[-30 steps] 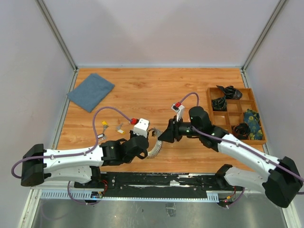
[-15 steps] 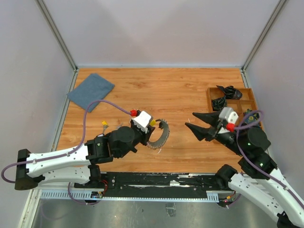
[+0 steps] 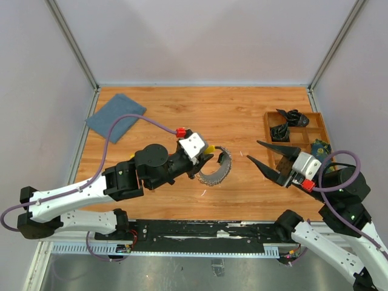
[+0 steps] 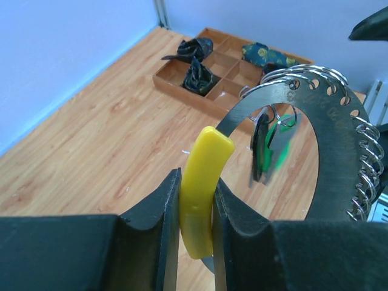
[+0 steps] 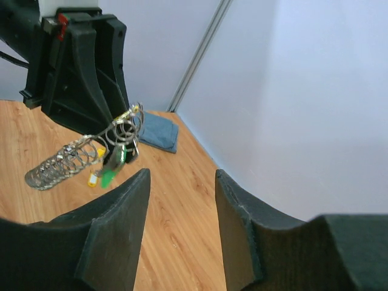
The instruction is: Put the keys on the keyring
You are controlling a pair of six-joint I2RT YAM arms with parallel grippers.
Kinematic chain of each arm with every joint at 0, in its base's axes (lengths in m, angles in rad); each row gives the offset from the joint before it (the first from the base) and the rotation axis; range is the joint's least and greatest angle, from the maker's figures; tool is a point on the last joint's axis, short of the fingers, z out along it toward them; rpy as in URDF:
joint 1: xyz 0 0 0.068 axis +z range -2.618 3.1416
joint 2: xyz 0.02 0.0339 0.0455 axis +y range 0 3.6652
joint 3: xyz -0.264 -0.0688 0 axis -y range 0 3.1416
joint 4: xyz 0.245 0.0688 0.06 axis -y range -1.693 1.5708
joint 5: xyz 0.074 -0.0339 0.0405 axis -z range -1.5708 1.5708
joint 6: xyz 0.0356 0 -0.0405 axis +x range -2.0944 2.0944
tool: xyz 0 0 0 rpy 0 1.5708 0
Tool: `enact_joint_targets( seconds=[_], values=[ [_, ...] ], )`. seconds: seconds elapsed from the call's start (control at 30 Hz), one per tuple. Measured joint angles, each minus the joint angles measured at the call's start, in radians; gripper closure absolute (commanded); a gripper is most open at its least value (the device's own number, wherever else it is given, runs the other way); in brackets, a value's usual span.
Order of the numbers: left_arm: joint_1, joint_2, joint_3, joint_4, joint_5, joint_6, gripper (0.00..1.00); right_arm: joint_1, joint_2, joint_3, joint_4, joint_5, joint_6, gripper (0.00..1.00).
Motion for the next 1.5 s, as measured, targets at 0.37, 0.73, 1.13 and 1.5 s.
enact_joint_targets(
  seconds=[0.37,0.73,1.13,1.5],
  values=[
    [-0.006,0.147,0.203,-0.38,-0.132,-0.046,0.99,0.0,-0.038,0.019,-0.046,0.133,-0.007,0.53],
    [-0.17,0.163,0.201,-0.456,-0.436,0.097,0.99,0.0,-0.043,-0.003,-0.066,0.154,0.0,0.56],
    [-0.159,-0.163,0.038,-0.038,-0.227,0.261,0.99,0.0,0.048,0.043,-0.043,-0.129,-0.012,0.69],
    [-0.15,-0.095,0.018,-0.021,-0.093,0.226,0.99,0.0,0.041,0.043,0.016,-0.256,-0.044,0.76]
  ],
)
